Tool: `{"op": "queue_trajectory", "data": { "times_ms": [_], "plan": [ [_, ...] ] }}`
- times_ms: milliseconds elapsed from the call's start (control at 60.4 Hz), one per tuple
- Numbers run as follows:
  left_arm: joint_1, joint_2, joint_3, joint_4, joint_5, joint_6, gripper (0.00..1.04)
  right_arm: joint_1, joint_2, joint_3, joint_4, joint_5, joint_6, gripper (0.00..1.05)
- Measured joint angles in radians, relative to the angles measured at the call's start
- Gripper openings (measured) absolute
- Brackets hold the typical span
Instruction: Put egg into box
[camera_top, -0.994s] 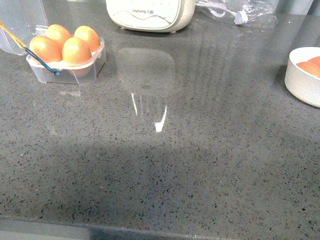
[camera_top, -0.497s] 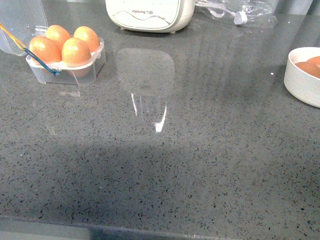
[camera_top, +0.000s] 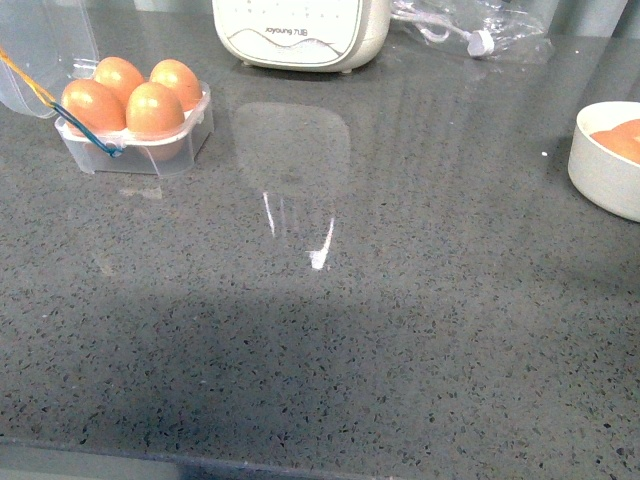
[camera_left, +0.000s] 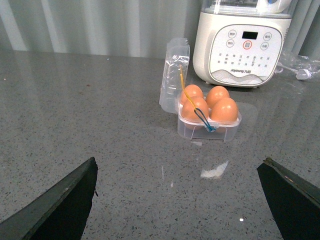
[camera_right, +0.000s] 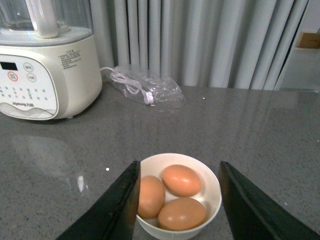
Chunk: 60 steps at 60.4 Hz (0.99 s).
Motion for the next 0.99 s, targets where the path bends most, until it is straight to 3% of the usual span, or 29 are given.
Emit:
{"op": "queue_trajectory", "data": {
  "times_ms": [99,149,397,447,513,994],
  "plan": [
    [0.0,0.0,0.0,0.0,0.0,0.0,0.98,-0.042,-0.068,-0.061,-0.002,-0.047,0.001,0.09],
    [0.0,0.0,0.0,0.0,0.0,0.0,0.98,-0.055,-0.089,-0.078,-0.006,-0.054,-0.001,0.03],
    [0.0,0.0,0.0,0.0,0.0,0.0,0.98,-0.11,-0.2,-0.148,-0.048,-0.113,0.002,0.03],
    [0.0,0.0,0.0,0.0,0.0,0.0,0.98,-0.171,-0.236,-0.164,-0.071,-0.193,0.002,0.03],
    [0.0,0.0,0.0,0.0,0.0,0.0,0.98,-0.203,-0.269,-0.177,-0.089,-0.2,0.002,0.03],
    [0.0,0.0,0.0,0.0,0.0,0.0,0.98,-0.211,-0.48,-0.248,-0.213,-0.204,0.006,0.03]
  ]
}}
